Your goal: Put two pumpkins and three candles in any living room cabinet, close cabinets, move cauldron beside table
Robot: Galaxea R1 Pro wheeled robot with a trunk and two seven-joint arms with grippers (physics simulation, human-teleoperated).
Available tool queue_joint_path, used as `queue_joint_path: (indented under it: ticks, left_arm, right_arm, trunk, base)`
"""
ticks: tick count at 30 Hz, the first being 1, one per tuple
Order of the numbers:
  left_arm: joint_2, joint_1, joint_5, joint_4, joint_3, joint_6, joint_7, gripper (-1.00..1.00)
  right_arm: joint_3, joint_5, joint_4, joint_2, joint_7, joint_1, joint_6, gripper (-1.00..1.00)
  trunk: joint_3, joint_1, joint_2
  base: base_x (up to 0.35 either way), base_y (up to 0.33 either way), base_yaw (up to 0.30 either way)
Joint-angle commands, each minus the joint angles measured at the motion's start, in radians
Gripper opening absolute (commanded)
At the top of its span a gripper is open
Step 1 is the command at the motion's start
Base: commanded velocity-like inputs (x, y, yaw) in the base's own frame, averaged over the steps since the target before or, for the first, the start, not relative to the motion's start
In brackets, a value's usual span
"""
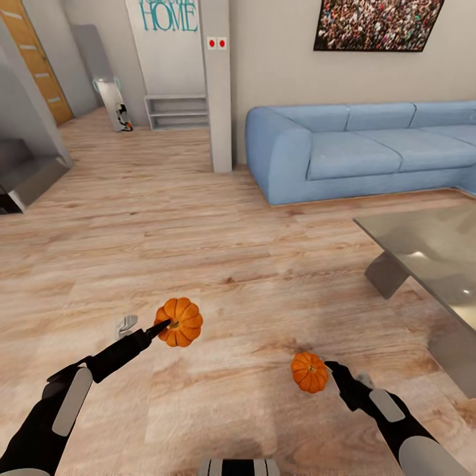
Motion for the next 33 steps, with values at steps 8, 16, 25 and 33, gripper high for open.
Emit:
queue_joint_path:
  ticks: [8, 16, 25, 33]
  left_arm:
    - [-0.002, -0.001, 0.006, -0.002, 0.001, 0.008, 0.001, -1.0]
    - [-0.005, -0.001, 0.005, -0.002, 0.001, 0.008, 0.001, -1.0]
    - [-0.006, -0.001, 0.006, -0.002, 0.001, 0.009, 0.002, -1.0]
    - [-0.005, -0.001, 0.007, -0.002, 0.001, 0.01, 0.0, -1.0]
  right_arm:
    - [-0.007, 0.0, 0.0, 0.001, 0.002, -0.002, 0.005, 1.0]
    - [-0.007, -0.001, 0.0, -0.001, 0.002, -0.002, 0.009, 1.0]
    - [-0.007, -0.001, 0.0, -0.001, 0.003, -0.002, 0.011, 1.0]
    - [-0.007, -0.001, 0.0, -0.001, 0.003, -0.002, 0.012, 1.0]
  trunk:
    - [-0.032, 0.003, -0.002]
    - [-0.047, 0.005, -0.003]
    - [-0.07, 0.008, -0.005]
    - [-0.07, 0.008, -0.005]
  base:
    - [0.0, 0.0, 0.0]
    - [0.0, 0.0, 0.0]
    - [0.0, 0.0, 0.0]
    - [0.014, 0.0, 0.0]
